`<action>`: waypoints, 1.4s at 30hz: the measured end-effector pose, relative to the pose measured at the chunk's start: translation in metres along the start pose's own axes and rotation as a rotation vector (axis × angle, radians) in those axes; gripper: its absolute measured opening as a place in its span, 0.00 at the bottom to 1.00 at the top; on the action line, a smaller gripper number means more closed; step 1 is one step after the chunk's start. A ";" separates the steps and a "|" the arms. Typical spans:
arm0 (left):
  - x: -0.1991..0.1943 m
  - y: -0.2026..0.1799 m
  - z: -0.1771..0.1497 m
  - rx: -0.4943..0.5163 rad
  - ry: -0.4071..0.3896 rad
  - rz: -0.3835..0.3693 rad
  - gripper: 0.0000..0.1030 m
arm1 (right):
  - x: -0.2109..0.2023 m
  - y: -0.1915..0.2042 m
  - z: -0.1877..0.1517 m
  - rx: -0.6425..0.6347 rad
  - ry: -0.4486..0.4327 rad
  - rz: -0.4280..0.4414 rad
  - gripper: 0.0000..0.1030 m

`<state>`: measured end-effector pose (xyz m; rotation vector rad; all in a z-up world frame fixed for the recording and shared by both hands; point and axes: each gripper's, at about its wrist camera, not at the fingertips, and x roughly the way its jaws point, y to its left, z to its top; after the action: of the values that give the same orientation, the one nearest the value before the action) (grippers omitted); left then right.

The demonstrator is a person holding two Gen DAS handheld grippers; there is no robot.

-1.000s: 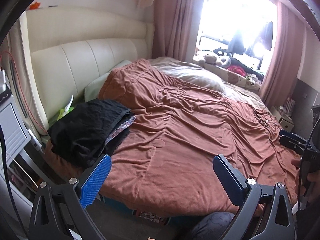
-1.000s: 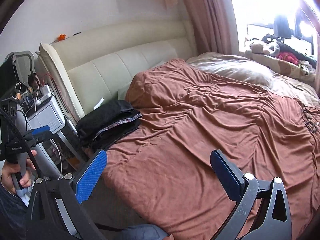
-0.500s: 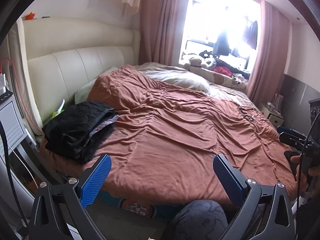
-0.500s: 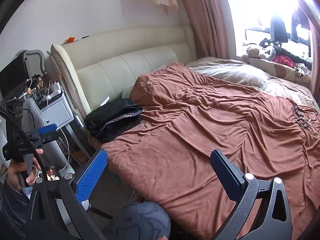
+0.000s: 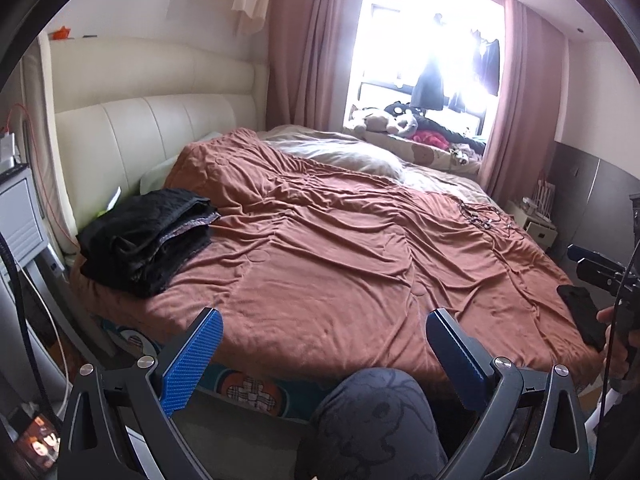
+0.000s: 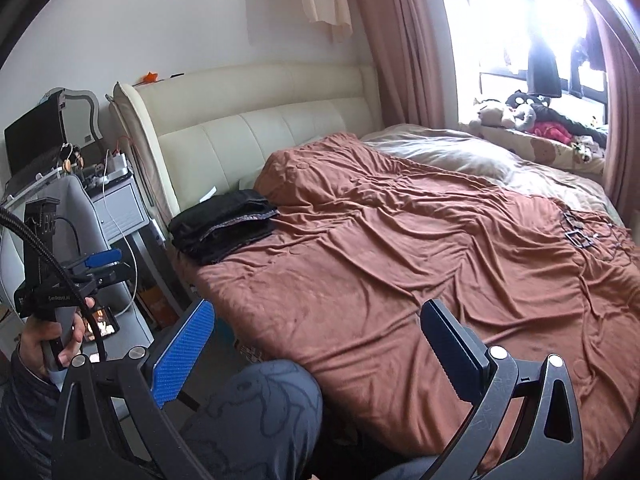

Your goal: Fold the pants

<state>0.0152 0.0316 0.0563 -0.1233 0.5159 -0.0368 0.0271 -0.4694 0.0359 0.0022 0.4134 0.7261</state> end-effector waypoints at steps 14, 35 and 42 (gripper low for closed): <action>-0.027 -0.035 -0.044 0.048 -0.050 -0.009 0.99 | -0.034 0.004 -0.050 0.030 -0.026 -0.020 1.00; -0.019 -0.062 -0.072 0.049 -0.086 -0.012 0.99 | -0.041 -0.005 -0.093 0.074 -0.033 -0.013 1.00; -0.021 -0.062 -0.075 0.038 -0.093 0.004 0.99 | -0.038 -0.002 -0.093 0.068 -0.031 -0.011 1.00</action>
<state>-0.0399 -0.0368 0.0098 -0.0861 0.4220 -0.0372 -0.0319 -0.5086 -0.0361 0.0746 0.4078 0.6999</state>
